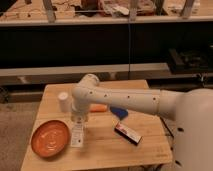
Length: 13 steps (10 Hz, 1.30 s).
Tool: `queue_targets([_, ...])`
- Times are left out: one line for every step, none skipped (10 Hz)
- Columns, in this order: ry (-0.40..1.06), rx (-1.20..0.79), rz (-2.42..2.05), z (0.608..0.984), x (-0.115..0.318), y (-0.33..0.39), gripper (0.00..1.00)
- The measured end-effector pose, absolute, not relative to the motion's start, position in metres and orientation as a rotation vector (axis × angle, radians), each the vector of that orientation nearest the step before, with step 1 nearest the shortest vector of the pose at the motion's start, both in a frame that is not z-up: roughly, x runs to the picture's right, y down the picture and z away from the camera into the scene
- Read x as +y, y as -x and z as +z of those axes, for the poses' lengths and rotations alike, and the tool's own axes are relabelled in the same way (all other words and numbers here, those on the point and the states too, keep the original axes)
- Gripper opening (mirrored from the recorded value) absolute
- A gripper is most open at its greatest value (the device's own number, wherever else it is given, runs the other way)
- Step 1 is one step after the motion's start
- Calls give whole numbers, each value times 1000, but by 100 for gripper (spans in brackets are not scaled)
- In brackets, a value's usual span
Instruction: Place the bottle in the ceramic bowl
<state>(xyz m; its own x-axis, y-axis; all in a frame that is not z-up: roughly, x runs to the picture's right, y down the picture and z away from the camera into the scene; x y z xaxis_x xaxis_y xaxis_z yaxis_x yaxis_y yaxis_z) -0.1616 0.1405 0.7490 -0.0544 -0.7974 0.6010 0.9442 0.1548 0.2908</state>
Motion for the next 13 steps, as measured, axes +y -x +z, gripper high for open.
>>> queue_targets([237,-763,-1447,745,137,169,16])
queue_targets([230,-761,-1453,745,133,174,16])
queue_targets([223,-760,-1458,748,129,177,16])
queue_targets([217,-758,-1461,750,122,178,16])
queue_targets([208,-757,-1464,751,115,181,16])
queue_targets([204,-760,-1469,751,115,184,16])
queue_targets([198,-764,-1476,748,119,190,16])
queue_targets([193,-770,-1482,746,122,196,16])
queue_targets([189,-771,-1485,746,122,200,16])
queue_targets([185,-772,-1484,747,121,201,16])
queue_targets([180,-770,-1479,749,118,202,16])
queue_targets([175,-772,-1482,749,116,204,16])
queue_targets([171,-778,-1488,748,117,208,16])
